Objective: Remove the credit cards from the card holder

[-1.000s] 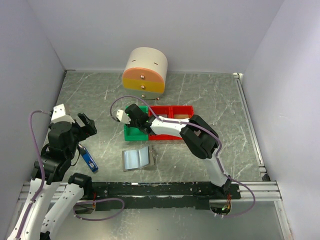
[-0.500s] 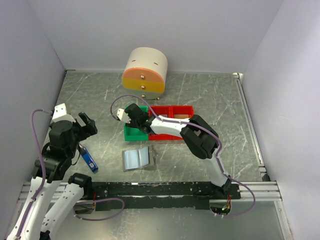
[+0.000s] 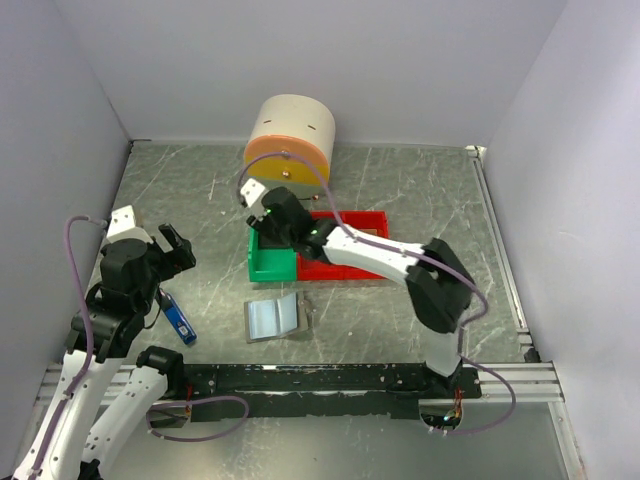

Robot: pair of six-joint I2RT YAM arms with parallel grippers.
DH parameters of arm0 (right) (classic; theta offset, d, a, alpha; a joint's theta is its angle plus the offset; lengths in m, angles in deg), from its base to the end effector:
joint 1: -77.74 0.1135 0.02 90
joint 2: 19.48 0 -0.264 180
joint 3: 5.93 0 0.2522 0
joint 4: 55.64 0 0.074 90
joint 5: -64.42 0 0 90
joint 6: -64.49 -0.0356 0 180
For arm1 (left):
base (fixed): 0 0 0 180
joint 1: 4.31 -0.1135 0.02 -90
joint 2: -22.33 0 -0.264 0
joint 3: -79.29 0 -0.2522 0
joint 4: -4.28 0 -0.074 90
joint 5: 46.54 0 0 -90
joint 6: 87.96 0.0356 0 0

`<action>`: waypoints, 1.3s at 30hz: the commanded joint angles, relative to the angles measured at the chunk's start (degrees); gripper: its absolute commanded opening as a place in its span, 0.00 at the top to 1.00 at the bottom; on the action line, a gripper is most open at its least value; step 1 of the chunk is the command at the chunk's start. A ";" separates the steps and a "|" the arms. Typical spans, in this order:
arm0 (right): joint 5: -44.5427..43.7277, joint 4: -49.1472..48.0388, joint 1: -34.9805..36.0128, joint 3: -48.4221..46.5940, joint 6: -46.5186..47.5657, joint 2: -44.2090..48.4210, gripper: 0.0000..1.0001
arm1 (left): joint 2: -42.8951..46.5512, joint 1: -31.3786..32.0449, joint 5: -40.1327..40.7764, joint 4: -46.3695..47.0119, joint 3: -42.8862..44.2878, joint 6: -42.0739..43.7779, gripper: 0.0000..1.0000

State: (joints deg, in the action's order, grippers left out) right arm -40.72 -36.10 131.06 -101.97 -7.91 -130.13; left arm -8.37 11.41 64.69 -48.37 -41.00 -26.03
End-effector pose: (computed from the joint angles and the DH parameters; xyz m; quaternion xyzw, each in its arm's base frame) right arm 0.2744 0.3528 0.2361 -0.4579 0.7492 0.0316 0.4776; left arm 0.1111 -0.0179 0.3276 -0.1887 0.8070 -0.0575 0.5566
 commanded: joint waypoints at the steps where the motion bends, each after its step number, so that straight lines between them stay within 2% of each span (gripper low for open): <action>1: 1.10 -1.72 -0.28 4.05 -21.93 9.27 0.53 | 0.00 -0.37 0.46 -0.03 0.37 0.00 0.00; 5: 1.09 3.46 -0.16 8.61 -38.87 13.48 0.53 | -0.14 -0.43 0.61 0.04 0.28 -0.11 0.00; 7: 1.82 6.42 0.70 9.62 -42.52 13.19 0.53 | -0.51 -0.43 0.52 0.05 0.25 -0.05 0.00; 9: -2.81 8.84 2.94 10.93 -46.31 13.20 0.53 | -0.88 -0.43 0.48 0.00 0.31 -0.11 0.00; 15: -10.22 7.80 11.48 16.59 -55.39 16.16 0.49 | -1.72 -0.59 0.42 -0.09 0.50 -0.17 0.00; 18: -13.09 8.78 14.99 17.57 -58.18 16.69 0.48 | -1.71 -0.74 0.28 0.05 0.50 -0.14 0.00; 24: -12.90 8.44 19.28 19.07 -62.39 14.66 0.41 | -1.73 -1.05 0.13 0.05 0.40 -0.14 0.00; 39: -10.18 11.25 20.49 14.06 -63.00 6.92 0.38 | -2.05 -1.49 -0.48 0.40 0.28 0.21 0.00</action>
State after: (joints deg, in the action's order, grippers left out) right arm -50.60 -25.74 151.34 -85.44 -70.13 -121.92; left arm -10.29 10.71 64.69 -48.39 -41.00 -26.03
